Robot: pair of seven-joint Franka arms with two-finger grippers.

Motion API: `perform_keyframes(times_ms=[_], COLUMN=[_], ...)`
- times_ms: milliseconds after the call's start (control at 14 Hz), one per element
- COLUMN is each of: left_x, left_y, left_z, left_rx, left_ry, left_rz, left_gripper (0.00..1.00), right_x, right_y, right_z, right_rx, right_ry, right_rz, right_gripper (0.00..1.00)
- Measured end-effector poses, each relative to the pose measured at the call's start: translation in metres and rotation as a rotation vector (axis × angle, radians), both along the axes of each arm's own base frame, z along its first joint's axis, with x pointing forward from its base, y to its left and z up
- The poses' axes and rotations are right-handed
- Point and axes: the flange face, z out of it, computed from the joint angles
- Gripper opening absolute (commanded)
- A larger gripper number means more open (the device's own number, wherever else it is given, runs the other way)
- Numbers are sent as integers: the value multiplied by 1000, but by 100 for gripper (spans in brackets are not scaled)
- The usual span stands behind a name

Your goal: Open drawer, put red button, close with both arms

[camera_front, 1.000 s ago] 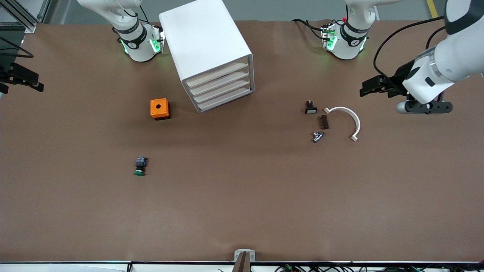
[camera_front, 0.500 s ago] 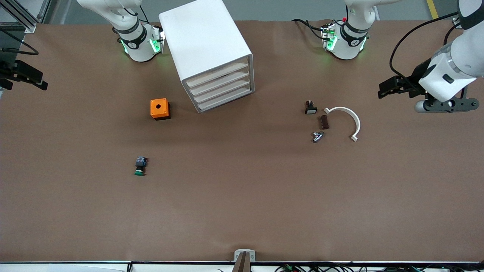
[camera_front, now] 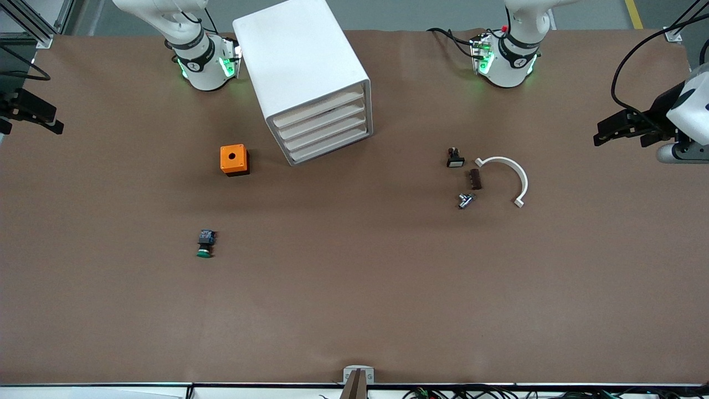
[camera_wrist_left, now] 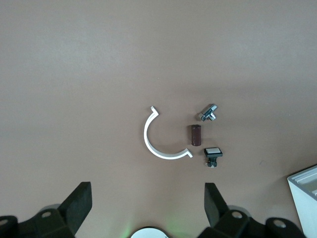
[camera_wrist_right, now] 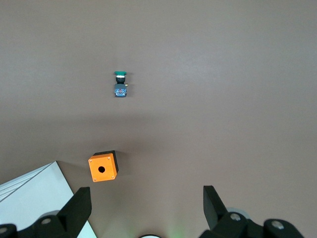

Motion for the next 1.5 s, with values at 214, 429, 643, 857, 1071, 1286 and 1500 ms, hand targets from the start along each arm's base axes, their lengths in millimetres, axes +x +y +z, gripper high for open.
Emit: perform_keyframes(times_ms=[214, 429, 643, 857, 1071, 1286, 1500], left_x=[-3, -2, -2, 0, 1, 1, 0], left_y=[-3, -3, 2, -1, -2, -2, -3], left_z=[2, 0, -1, -1, 1, 10, 21], left_rx=[4, 3, -1, -3, -3, -4, -3], left_ry=[-22, -25, -27, -40, -53, -77, -100], left_rz=[-3, -1, 5, -1, 0, 8, 40], left_gripper=[100, 100, 100, 100, 100, 100, 100], right_x=[-2, -4, -5, -5, -4, -4, -4], right_y=[0, -1, 1, 3, 4, 4, 4], right_z=[1, 0, 0, 0, 0, 1, 1], right_rx=[1, 1, 14, 37, 42, 43, 44], right_ry=[-6, -6, -6, -8, -14, -19, -22], right_rz=[1, 0, 1, 3, 4, 5, 6], right_gripper=[100, 100, 100, 100, 100, 100, 100])
